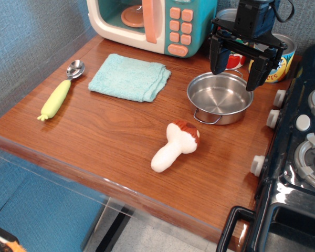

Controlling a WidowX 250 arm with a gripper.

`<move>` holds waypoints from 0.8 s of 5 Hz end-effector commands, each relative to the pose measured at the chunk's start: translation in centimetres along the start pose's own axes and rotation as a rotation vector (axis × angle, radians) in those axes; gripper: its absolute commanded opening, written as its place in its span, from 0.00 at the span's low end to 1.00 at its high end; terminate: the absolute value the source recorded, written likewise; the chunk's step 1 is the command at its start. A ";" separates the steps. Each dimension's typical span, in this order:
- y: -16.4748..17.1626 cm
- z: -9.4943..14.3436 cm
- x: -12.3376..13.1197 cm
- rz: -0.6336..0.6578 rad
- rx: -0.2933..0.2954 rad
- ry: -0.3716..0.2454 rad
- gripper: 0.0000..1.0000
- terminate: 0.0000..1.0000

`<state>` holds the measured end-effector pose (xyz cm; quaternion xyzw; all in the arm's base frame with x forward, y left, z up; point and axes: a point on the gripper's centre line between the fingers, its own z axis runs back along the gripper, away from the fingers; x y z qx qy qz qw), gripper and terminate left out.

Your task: Slide towel down and place it in between the spoon and the mushroom.

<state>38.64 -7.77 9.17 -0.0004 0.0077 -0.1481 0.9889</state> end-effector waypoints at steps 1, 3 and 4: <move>0.0 0.0 0.0 0.000 0.000 0.000 1.00 0.00; 4.6 0.5 -1.6 0.162 -0.029 -0.041 1.00 0.00; 8.8 0.6 -3.0 0.282 -0.036 -0.105 1.00 0.00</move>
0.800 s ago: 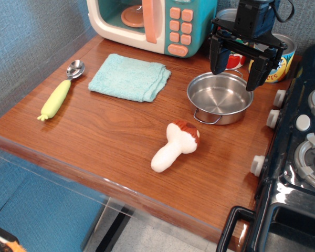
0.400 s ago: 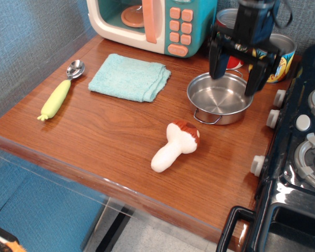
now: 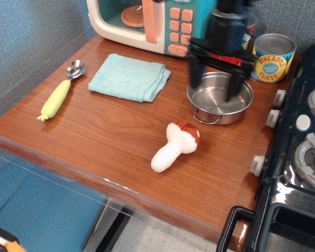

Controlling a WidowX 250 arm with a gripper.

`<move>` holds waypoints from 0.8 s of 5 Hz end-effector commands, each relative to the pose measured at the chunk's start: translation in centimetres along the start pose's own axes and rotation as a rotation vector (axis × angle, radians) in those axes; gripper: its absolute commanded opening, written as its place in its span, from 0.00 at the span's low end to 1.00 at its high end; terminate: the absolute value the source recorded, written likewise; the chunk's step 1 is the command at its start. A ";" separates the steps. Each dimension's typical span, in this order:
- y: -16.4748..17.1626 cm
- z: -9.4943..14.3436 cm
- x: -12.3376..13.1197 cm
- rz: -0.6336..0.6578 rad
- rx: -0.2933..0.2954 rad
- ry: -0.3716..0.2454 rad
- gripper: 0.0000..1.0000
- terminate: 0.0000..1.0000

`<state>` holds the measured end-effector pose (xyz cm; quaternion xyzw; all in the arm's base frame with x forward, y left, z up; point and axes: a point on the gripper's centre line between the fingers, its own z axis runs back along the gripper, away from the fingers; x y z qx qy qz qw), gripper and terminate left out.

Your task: Slide towel down and place it in between the spoon and the mushroom.

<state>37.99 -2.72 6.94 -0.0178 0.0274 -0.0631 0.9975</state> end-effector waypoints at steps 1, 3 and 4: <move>9.0 3.4 0.1 0.222 -0.026 -0.220 1.00 0.00; 14.3 3.4 1.1 0.168 0.107 -0.314 1.00 0.00; 15.0 1.7 0.7 0.170 0.113 -0.274 1.00 0.00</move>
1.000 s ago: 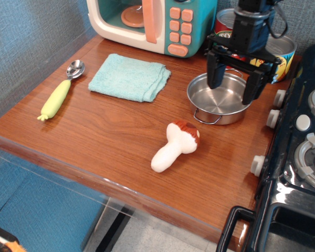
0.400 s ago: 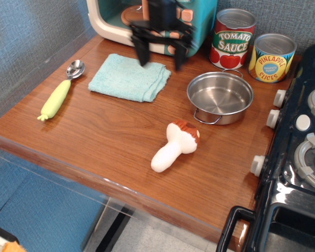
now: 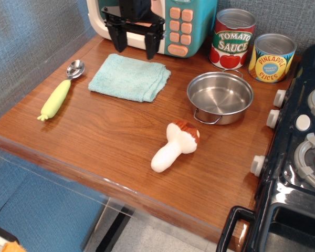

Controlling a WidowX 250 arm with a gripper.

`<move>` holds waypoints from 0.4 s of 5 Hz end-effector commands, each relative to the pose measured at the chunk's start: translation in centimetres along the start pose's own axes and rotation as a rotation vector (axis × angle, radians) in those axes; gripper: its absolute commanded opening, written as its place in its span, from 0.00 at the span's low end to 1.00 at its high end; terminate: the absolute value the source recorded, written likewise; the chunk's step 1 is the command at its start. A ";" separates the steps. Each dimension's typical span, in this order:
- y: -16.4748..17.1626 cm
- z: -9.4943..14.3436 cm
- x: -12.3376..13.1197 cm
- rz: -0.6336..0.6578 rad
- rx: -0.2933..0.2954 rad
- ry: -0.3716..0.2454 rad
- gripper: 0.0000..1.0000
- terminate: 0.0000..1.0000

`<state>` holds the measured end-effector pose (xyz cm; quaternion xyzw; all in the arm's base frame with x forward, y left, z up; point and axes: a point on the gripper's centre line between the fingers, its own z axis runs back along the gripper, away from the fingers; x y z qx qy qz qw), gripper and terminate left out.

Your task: Slide towel down and place it in between the spoon and the mushroom.

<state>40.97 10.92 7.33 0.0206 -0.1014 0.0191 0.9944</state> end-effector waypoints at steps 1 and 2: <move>1.1 -1.1 -0.5 0.011 0.030 0.033 1.00 0.00; 1.3 -2.9 -1.1 0.031 0.031 0.069 1.00 0.00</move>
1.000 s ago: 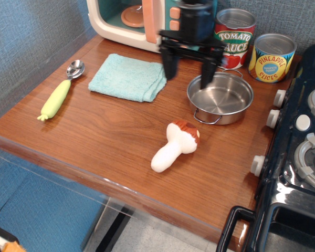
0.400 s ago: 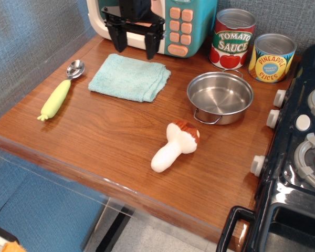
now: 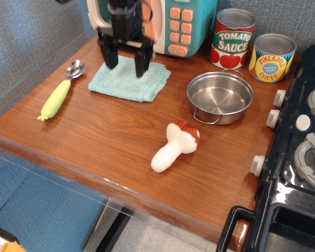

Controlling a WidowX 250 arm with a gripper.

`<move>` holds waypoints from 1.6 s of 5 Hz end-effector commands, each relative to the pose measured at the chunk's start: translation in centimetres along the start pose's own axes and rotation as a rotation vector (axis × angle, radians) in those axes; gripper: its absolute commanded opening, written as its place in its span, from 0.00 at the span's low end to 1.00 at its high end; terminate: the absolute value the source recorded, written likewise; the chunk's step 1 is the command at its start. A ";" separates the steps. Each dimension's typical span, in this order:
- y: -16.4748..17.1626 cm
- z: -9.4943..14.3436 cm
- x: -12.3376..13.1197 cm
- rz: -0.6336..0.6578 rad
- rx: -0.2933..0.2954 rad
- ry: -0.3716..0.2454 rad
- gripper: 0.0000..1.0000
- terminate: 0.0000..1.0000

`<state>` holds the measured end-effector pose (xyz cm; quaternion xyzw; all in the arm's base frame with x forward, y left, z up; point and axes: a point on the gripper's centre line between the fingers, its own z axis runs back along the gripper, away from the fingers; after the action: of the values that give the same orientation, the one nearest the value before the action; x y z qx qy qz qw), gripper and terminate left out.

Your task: Slide towel down and place it in between the spoon and the mushroom.

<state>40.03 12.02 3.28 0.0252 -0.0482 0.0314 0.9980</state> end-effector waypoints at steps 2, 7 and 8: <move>-1.6 -1.3 -0.1 -0.022 0.007 0.030 1.00 0.00; -2.9 2.4 -12.9 -0.015 -0.020 0.043 1.00 0.00; -3.2 2.9 -13.1 -0.026 -0.019 0.021 1.00 0.00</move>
<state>26.88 7.91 3.30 0.0080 -0.0169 0.0223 0.9996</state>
